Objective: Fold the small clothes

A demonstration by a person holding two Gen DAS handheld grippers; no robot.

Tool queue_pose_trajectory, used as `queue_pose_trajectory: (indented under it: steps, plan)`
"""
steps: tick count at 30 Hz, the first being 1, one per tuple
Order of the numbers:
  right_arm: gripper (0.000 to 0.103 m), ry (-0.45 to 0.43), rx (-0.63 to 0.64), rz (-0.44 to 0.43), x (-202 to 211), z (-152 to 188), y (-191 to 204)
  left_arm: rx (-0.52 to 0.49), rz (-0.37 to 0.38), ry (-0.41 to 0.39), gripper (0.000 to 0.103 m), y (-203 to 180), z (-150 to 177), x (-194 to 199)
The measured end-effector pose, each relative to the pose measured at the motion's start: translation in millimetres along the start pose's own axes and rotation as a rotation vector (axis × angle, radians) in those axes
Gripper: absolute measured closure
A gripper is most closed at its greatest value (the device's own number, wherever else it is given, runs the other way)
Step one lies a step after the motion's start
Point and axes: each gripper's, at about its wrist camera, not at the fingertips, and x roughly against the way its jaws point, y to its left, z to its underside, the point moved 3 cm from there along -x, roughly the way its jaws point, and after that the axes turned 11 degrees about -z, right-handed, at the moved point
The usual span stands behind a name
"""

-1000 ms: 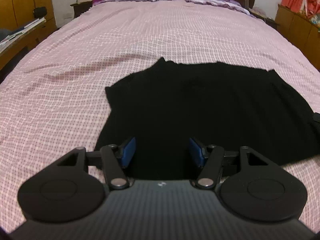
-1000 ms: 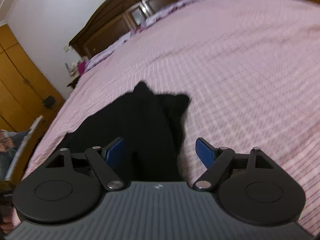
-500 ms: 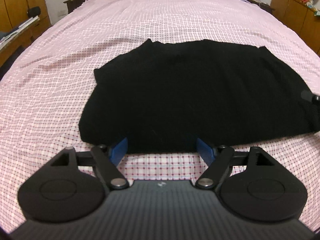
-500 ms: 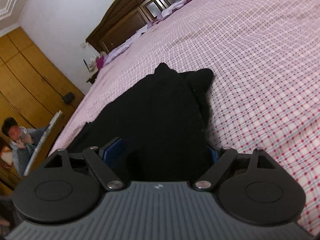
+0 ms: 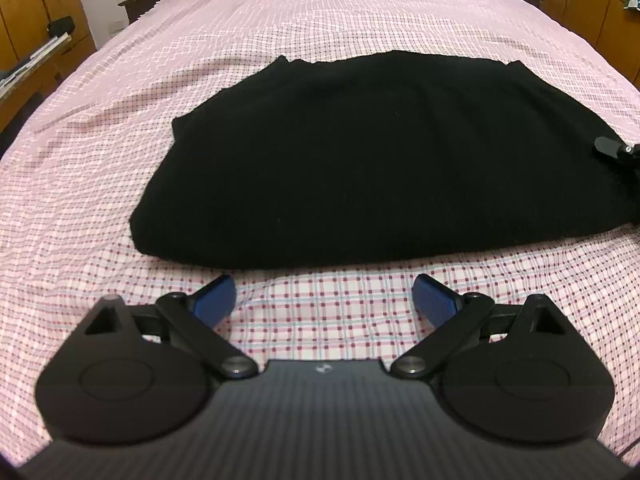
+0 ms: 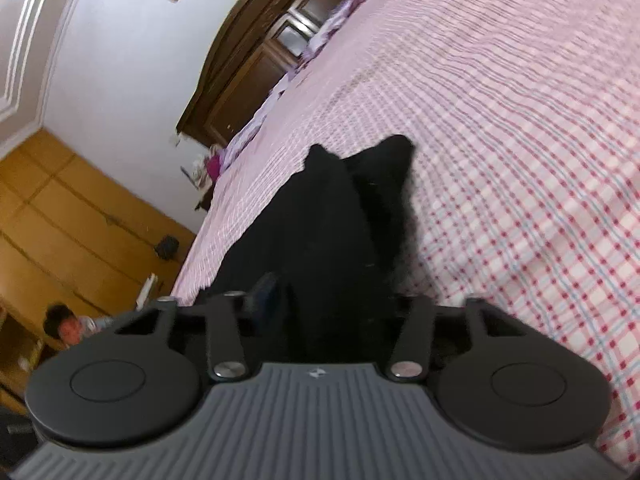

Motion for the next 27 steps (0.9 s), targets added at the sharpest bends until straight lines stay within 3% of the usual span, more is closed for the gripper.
queue_pose_trajectory:
  steps: [1,4,13,27]
  plan:
    - [0.071,-0.006,-0.025,-0.005,0.8,-0.1,-4.0,-0.001,0.001,0.001,0.006,0.2,0.2,0.6]
    - [0.076,-0.024,-0.046,-0.020,3.5,-0.2,-7.6,-0.002,0.003,0.007,0.006,1.9,1.2,2.4]
    - [0.078,-0.046,0.021,-0.033,2.8,-9.0,18.3,0.012,-0.012,0.027,0.006,14.2,-2.5,9.1]
    - [0.080,-0.010,0.229,-0.084,-21.1,-23.6,110.7,0.034,-0.044,0.016,0.006,55.1,-25.0,15.0]
